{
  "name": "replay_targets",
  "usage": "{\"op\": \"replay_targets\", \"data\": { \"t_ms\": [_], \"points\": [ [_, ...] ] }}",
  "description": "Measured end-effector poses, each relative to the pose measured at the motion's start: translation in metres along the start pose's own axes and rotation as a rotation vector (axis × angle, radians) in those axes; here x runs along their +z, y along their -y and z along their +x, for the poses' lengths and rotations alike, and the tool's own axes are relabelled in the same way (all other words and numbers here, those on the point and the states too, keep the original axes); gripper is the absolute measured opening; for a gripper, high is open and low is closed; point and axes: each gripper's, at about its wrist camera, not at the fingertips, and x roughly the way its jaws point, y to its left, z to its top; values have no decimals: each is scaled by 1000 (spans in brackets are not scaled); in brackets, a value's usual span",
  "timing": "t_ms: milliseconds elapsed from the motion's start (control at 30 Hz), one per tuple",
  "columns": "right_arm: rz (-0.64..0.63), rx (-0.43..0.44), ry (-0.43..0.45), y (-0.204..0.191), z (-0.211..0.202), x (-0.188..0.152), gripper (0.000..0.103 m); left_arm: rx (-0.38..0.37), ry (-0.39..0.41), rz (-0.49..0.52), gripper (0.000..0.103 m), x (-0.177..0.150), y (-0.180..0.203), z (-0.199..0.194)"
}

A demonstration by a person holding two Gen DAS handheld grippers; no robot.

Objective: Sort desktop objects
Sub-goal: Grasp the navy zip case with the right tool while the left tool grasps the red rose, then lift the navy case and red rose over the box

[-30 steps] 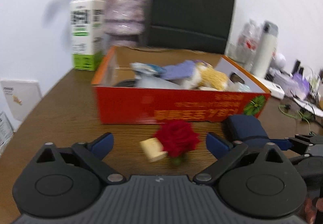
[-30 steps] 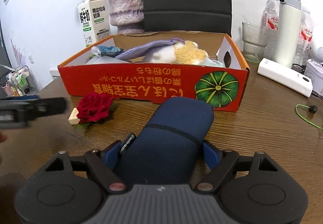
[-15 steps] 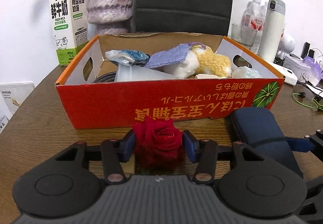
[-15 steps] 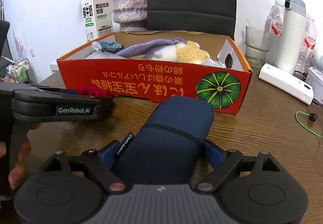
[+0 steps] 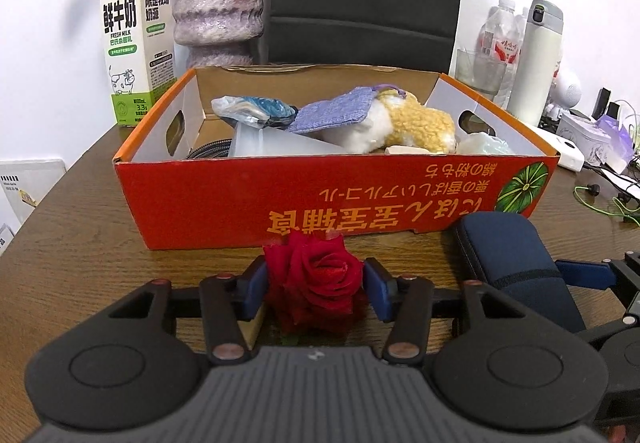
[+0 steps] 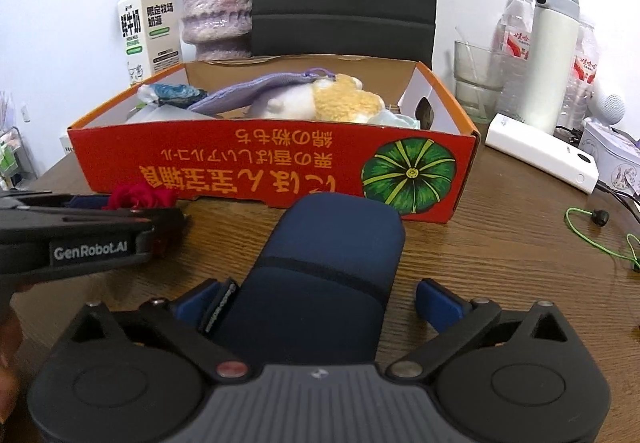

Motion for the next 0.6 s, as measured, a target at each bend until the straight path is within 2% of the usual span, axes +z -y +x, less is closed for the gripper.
{"op": "replay_targets", "data": {
  "t_ms": [67,100,200,333,600],
  "points": [
    [3,10,14,1,-3,0,85,-3,4,-18,49,0,-3,-1],
    [4,20,21,2,-5,0,82,-1,6,-27,46,0,-4,-1],
    [6,24,29,2,-7,-1,79,-10,16,-47,40,-1,-8,-5],
    [46,49,54,9,-13,0,70,-21,39,-62,39,0,-10,-14],
    [49,82,69,10,-23,-1,67,-53,82,-71,37,0,-10,-34]
  ]
}}
